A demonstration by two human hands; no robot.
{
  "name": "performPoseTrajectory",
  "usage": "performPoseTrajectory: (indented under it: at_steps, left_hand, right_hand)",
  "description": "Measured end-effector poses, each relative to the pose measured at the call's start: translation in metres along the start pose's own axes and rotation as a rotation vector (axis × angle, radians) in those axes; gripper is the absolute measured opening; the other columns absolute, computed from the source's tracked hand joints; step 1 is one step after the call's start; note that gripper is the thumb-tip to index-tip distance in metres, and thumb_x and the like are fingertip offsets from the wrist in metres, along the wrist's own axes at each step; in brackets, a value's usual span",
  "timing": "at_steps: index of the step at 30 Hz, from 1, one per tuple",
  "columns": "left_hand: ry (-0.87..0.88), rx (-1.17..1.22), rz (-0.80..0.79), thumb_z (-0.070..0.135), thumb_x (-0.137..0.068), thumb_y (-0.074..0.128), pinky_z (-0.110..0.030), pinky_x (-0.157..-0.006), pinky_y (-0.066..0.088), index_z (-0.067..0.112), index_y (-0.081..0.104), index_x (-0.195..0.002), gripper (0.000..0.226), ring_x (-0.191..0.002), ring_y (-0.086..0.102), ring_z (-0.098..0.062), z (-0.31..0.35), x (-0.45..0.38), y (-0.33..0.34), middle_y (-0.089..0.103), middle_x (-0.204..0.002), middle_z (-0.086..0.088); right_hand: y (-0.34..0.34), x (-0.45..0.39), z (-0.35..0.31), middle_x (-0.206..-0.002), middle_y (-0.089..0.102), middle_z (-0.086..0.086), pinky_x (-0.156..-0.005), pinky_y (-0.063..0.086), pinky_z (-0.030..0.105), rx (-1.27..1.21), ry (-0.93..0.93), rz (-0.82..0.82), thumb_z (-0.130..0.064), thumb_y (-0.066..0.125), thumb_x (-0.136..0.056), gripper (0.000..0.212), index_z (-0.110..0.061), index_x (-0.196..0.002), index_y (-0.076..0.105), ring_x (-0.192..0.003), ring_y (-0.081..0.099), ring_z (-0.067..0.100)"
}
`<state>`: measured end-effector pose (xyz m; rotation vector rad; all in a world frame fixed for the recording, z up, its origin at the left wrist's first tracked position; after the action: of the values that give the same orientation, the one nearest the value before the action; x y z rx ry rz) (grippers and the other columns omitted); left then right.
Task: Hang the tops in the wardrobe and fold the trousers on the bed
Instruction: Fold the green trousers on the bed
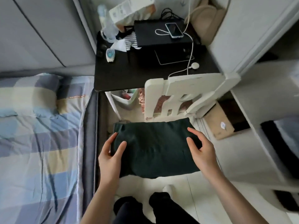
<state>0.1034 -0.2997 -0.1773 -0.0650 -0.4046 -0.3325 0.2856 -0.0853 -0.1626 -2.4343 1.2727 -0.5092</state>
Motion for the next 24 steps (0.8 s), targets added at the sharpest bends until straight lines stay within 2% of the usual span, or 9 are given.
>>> performPoseTrajectory:
  at_steps: [2, 3, 4, 6, 9, 13, 16, 18, 24]
  left_hand:
    - [-0.005, -0.021, -0.033, 0.021, -0.089, 0.069, -0.016, -0.071, 0.056, 0.040, 0.064, -0.117, 0.033, -0.094, 0.067, 0.000, -0.008, 0.006, 0.044, 0.067, -0.115, 0.011]
    - [-0.008, -0.040, -0.066, 0.019, -0.091, 0.067, -0.012, -0.068, 0.054, 0.037, 0.064, -0.118, 0.032, -0.091, 0.066, 0.004, -0.012, 0.010, 0.071, 0.066, -0.114, 0.011]
    - [-0.013, -0.056, -0.091, 0.019, -0.092, 0.065, -0.010, -0.067, 0.054, 0.035, 0.063, -0.119, 0.031, -0.089, 0.066, 0.005, -0.014, 0.013, 0.090, 0.066, -0.113, 0.012]
    - [-0.032, -0.100, -0.169, 0.020, -0.094, 0.063, -0.014, -0.071, 0.054, 0.035, 0.063, -0.119, 0.029, -0.094, 0.064, 0.001, -0.018, 0.019, 0.135, 0.064, -0.112, 0.014]
    - [-0.061, -0.175, -0.299, 0.021, -0.095, 0.061, -0.028, -0.086, 0.054, 0.038, 0.062, -0.116, 0.027, -0.101, 0.061, -0.005, -0.023, 0.021, 0.193, 0.063, -0.112, 0.013]
    - [-0.112, -0.260, -0.442, 0.023, -0.096, 0.059, -0.028, -0.081, 0.054, 0.036, 0.063, -0.120, 0.027, -0.101, 0.062, -0.011, -0.033, 0.016, 0.252, 0.064, -0.112, 0.009]
    - [-0.155, -0.338, -0.553, 0.026, -0.096, 0.060, -0.043, -0.096, 0.052, 0.044, 0.064, -0.116, 0.027, -0.110, 0.060, -0.018, -0.044, 0.001, 0.293, 0.062, -0.121, 0.008]
    - [-0.167, -0.363, -0.624, 0.026, -0.095, 0.061, -0.049, -0.099, 0.049, 0.049, 0.065, -0.110, 0.027, -0.113, 0.059, -0.018, -0.046, -0.007, 0.316, 0.062, -0.121, 0.011]
    - [-0.193, -0.429, -0.886, 0.014, -0.098, 0.054, -0.044, -0.104, 0.047, 0.037, 0.066, -0.114, 0.030, -0.111, 0.056, -0.011, -0.042, -0.028, 0.418, 0.061, -0.120, 0.015]
  right_hand:
    - [-0.039, -0.004, 0.019, -0.117, 0.059, -0.019, -0.073, 0.044, 0.011, 0.016, 0.025, 0.058, -0.019, 0.057, -0.094, 0.033, -0.024, -0.126, 0.058, -0.069, 0.056, -0.012]
    - [-0.064, -0.004, 0.030, -0.120, 0.061, -0.015, -0.078, 0.047, 0.017, 0.028, 0.044, 0.100, -0.019, 0.057, -0.094, 0.033, -0.024, -0.126, 0.058, -0.076, 0.058, -0.009]
    - [-0.080, -0.004, 0.039, -0.123, 0.061, -0.012, -0.088, 0.048, 0.023, 0.030, 0.064, 0.129, -0.019, 0.057, -0.094, 0.033, -0.024, -0.126, 0.058, -0.091, 0.059, -0.006]
    - [-0.117, -0.002, 0.060, -0.125, 0.059, -0.012, -0.102, 0.043, 0.027, 0.029, 0.117, 0.201, -0.019, 0.057, -0.094, 0.033, -0.023, -0.126, 0.059, -0.114, 0.054, 0.003]
    - [-0.157, 0.004, 0.087, -0.123, 0.057, -0.013, -0.102, 0.040, 0.027, 0.042, 0.220, 0.290, -0.020, 0.057, -0.094, 0.032, -0.025, -0.126, 0.058, -0.115, 0.050, 0.005]
    - [-0.187, 0.012, 0.114, -0.123, 0.055, -0.013, -0.103, 0.040, 0.030, 0.006, 0.347, 0.407, -0.020, 0.056, -0.095, 0.031, -0.026, -0.125, 0.058, -0.116, 0.049, 0.008]
    - [-0.204, 0.014, 0.131, -0.122, 0.057, -0.012, -0.102, 0.042, 0.033, -0.036, 0.426, 0.518, -0.019, 0.057, -0.094, 0.030, -0.027, -0.123, 0.059, -0.115, 0.052, 0.010]
    - [-0.211, 0.012, 0.136, -0.121, 0.059, -0.011, -0.100, 0.044, 0.032, -0.072, 0.472, 0.575, -0.018, 0.058, -0.094, 0.030, -0.027, -0.123, 0.060, -0.114, 0.053, 0.010]
    - [-0.243, -0.008, 0.152, -0.122, 0.059, -0.006, -0.087, 0.042, 0.022, -0.277, 0.635, 0.834, -0.016, 0.060, -0.093, 0.027, -0.030, -0.116, 0.063, -0.113, 0.053, 0.014]
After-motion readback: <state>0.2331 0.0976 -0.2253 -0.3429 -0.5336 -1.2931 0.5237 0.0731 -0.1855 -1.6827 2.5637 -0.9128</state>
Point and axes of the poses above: each hand's wrist, its own x-axis away from the middle knuckle, its own y-axis out of the palm, z = x × y, the point moved 4 cm from there along -x, towards the middle knuckle
